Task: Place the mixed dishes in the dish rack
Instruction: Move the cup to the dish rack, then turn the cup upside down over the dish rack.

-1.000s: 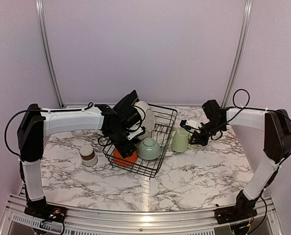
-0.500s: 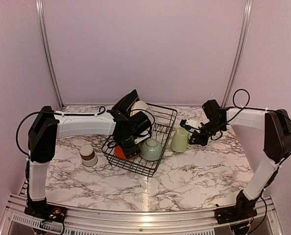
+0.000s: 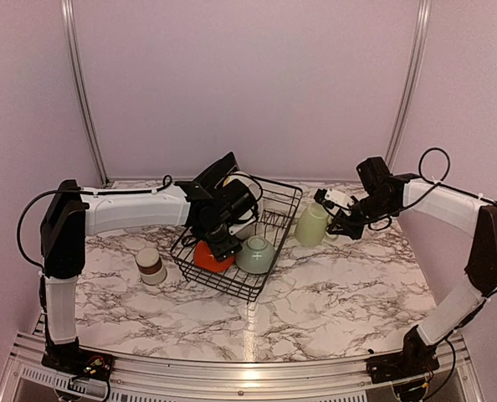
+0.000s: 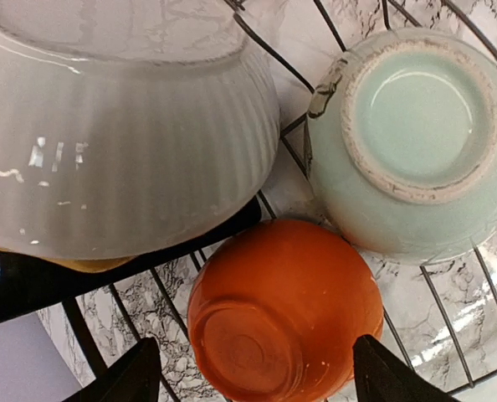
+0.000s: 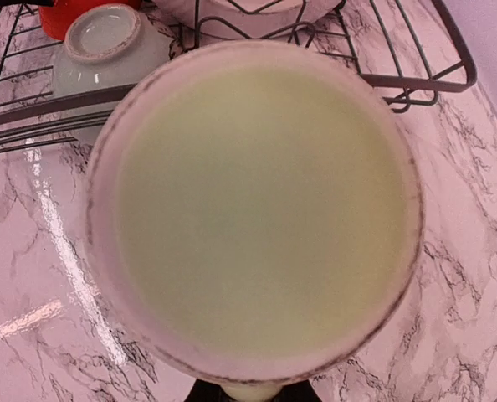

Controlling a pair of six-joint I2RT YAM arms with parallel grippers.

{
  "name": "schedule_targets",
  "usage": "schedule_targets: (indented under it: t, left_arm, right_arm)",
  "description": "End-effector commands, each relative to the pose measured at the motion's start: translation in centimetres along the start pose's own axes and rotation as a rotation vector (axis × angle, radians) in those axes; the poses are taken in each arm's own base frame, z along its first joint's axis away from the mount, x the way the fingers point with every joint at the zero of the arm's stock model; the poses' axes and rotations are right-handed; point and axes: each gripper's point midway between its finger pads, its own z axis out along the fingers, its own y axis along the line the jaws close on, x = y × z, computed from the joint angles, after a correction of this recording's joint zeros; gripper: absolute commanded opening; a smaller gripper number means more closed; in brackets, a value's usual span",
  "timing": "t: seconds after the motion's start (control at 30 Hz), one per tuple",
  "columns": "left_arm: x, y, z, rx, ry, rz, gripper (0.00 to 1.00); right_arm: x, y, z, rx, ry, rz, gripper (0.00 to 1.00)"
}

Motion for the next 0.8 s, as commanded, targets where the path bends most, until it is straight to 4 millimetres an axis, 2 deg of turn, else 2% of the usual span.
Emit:
schedule_targets:
  t: [0.0, 0.13, 0.2, 0.27, 0.5, 0.6, 0.77]
  left_arm:
    - [-3.8, 2.7, -5.8, 0.002, -0.201, -0.126, 0.82]
    - [-4.1, 4.4, -8.9, -0.008, -0.283, -0.205, 0.85]
    - [-3.3, 5.5, -10.1, -0.025, -0.293, -0.247, 0.86]
    - [-2.0, 6.9, -10.7, -0.053, -0.287, -0.302, 0.86]
    - [3.3, 11.1, -10.7, -0.062, -0.255, -0.554, 0.86]
    - [5.0, 11.4, -10.3, -0.060, -0.236, -0.600, 0.86]
    - [7.5, 10.5, -9.5, -0.023, -0.172, -0.616, 0.86]
  right_arm:
    - [-4.9, -1.3, -4.9, 0.075, -0.140, -0.041, 0.00]
    - [-7.2, -0.9, -6.9, 0.071, -0.190, -0.082, 0.00]
    - [-8.9, -0.1, -7.7, 0.056, -0.216, -0.130, 0.00]
    - [-10.3, 1.0, -7.6, 0.032, -0.222, -0.184, 0.00]
    - [-14.3, 5.0, -5.0, -0.063, -0.196, -0.334, 0.00]
    - [-15.7, 6.6, -3.9, -0.100, -0.185, -0.380, 0.00]
    - [-17.3, 9.1, -2.7, -0.149, -0.185, -0.423, 0.00]
